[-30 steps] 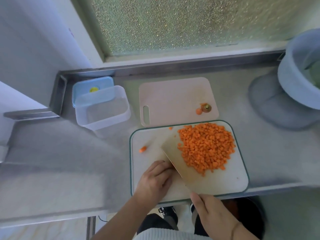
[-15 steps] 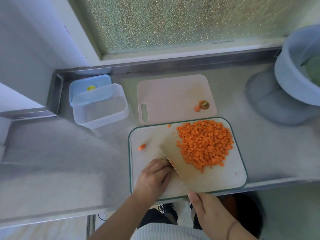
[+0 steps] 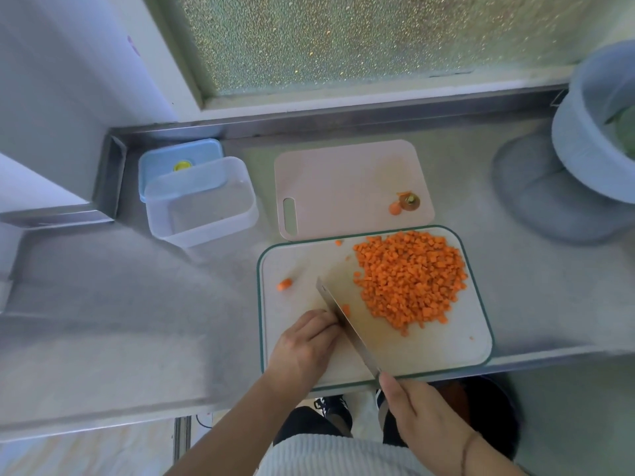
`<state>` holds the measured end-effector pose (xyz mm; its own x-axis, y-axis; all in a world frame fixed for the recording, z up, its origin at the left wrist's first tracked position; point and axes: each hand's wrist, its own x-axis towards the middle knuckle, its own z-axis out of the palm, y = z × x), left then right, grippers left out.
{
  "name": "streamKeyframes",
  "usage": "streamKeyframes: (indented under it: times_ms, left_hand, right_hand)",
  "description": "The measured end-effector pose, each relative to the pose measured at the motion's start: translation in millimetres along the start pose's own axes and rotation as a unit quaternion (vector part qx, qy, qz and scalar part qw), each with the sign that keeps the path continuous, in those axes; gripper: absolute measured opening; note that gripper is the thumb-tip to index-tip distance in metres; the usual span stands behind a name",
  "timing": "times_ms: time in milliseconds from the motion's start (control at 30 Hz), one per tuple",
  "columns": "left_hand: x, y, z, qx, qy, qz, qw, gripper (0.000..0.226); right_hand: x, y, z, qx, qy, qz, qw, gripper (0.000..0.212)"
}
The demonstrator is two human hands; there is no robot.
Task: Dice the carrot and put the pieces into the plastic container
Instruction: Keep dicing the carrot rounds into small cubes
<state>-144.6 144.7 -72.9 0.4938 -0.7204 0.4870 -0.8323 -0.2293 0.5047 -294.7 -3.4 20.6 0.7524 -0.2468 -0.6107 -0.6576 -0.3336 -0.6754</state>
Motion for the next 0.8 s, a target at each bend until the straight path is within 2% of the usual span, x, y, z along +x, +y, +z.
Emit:
streamKeyframes:
  times_ms: [67, 133, 200, 267, 300, 333, 433, 500, 633, 700, 767, 800]
  left_hand:
    - [-1, -2, -1, -0.001, -0.009, 0.002, 1.0, 0.015]
    - [-1, -3, -2, -0.005, -0.009, 0.002, 1.0, 0.015]
    - [-1, -3, -2, -0.009, -0.003, -0.003, 1.0, 0.019]
    - [-1, -2, -2, -0.012, 0.004, -0.005, 1.0, 0.021]
    - [0, -2, -3, -0.012, 0.004, -0.002, 1.0, 0.019]
    - [0, -3, -3, -0.01, 0.005, 0.001, 1.0, 0.017]
    - [0, -3, -2, -0.009, 0.008, 0.001, 1.0, 0.016]
    - [0, -3, -3, -0.014, 0.008, -0.001, 1.0, 0.02]
    - [2, -4, -6, -0.025, -0.012, -0.012, 1.0, 0.02]
    - [2, -8, -8, -0.031, -0.033, -0.013, 0.999, 0.017]
    - [5, -13, -12, -0.033, -0.052, -0.005, 0.998, 0.014]
    - [8, -16, -17, -0.034, -0.058, 0.005, 0.998, 0.012]
  right_hand:
    - [1, -4, 0, -0.003, -0.005, -0.008, 1.0, 0.107]
    - [-5, -6, -8, 0.008, 0.007, 0.006, 1.0, 0.11]
    - [-16, -5, -4, -0.02, 0.025, -0.007, 0.999, 0.087]
    - [-34, 3, 1, -0.172, 0.093, -0.046, 0.98, 0.062]
    - [-40, 2, 1, -0.204, 0.105, -0.023, 0.973, 0.059]
    - [-43, 1, 6, -0.213, 0.159, -0.021, 0.964, 0.057]
    - [-26, -2, 4, -0.147, 0.126, -0.018, 0.981, 0.053]
    - [-15, 1, -2, -0.066, 0.027, 0.02, 0.997, 0.054]
    - [0, -6, 0, 0.003, -0.002, -0.007, 1.0, 0.104]
    - [-3, 1, -1, 0.023, -0.003, -0.01, 1.0, 0.113]
    - [-8, 5, -6, 0.04, -0.003, -0.004, 0.999, 0.104]
    - [-10, 10, -8, 0.053, -0.003, -0.012, 0.998, 0.089]
